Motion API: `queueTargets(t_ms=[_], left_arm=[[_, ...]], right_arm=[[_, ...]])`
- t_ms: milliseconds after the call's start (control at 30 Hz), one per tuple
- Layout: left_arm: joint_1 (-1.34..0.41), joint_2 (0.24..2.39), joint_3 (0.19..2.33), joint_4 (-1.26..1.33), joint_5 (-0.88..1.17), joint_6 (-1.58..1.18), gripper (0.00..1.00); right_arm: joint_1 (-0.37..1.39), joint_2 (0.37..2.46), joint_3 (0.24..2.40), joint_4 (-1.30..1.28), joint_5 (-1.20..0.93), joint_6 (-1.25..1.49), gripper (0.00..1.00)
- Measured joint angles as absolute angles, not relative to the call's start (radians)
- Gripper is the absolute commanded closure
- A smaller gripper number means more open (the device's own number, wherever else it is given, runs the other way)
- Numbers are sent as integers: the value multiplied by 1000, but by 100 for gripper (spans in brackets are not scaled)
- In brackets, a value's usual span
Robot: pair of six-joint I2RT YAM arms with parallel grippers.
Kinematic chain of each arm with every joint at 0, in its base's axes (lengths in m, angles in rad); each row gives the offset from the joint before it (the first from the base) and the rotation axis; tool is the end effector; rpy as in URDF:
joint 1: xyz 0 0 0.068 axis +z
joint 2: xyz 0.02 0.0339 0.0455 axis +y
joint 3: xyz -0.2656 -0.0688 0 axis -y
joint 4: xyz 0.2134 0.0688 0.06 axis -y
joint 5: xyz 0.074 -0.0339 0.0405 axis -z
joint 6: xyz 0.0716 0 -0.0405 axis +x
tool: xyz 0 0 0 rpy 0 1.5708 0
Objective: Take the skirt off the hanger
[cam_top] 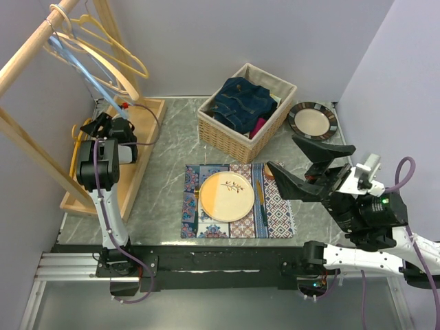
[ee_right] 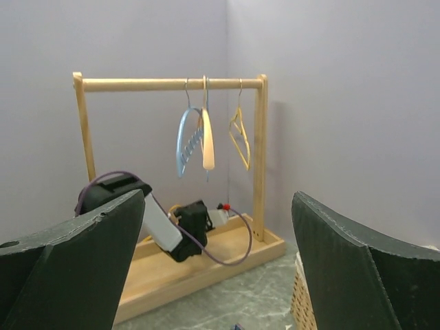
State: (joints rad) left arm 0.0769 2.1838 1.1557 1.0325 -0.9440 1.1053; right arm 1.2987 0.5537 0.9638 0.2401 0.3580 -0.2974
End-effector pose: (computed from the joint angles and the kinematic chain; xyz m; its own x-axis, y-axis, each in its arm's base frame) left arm 0.4446 0.0924 0.1795 -0.7599 0.4671 -0.4520 -0.3866 0.2343 0.8920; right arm 0.0452 0.0685 0.4787 0.3979 0.4050 -0.8232 -0.7432 0.6684 -0.0304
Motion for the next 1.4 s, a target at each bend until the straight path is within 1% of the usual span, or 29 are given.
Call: queueTargets(t_ms=[200,300,567,667,700,733,767,900,1033,1133,1167,1267,1300,1333,1367,1400], left_arm=[[116,2194,1174,1073,-950,1106,30],[139,2224,1180,1143,-956,1138,33],[193,2252,1229,1099,-947,1097,33],[202,2269,1247,1103,-941,1096,38],[204,2275,1254,1097,-939,1090,42],[204,2281,1263,1089,-937,1082,43],[204,2289,1275,1082,-937,1076,43],[204,2303,1316,1078,-933,1071,39],[205,2320,1336,1087,-930,1087,42],[208,2326,1355,1066,-928,1086,49],[209,2326,1361,1061,-927,1082,56],[213,2326,1365,1069,-927,1085,67],[213,2325,1365,1081,-928,1089,76],[214,2325,1365,1096,-929,1096,80],[214,2321,1362,1105,-929,1105,89],[214,2317,1361,1109,-931,1107,93]], right_arm=[[1298,561,964,218,332,-287,7],[1298,564,965,220,320,-282,7],[1298,649,991,210,324,-287,7],[1298,667,991,205,325,-291,7],[1298,671,991,205,325,-294,7],[1298,672,991,205,326,-296,7],[1298,673,991,206,327,-298,7],[1298,674,991,208,331,-306,7],[1298,676,991,214,331,-309,6],[1298,681,991,218,331,-312,7],[1298,684,991,220,332,-313,6],[1298,697,991,223,333,-320,6],[1298,702,991,223,333,-323,6],[1298,707,991,223,333,-326,6],[1298,709,991,223,333,-327,6],[1298,712,991,223,332,-330,6]])
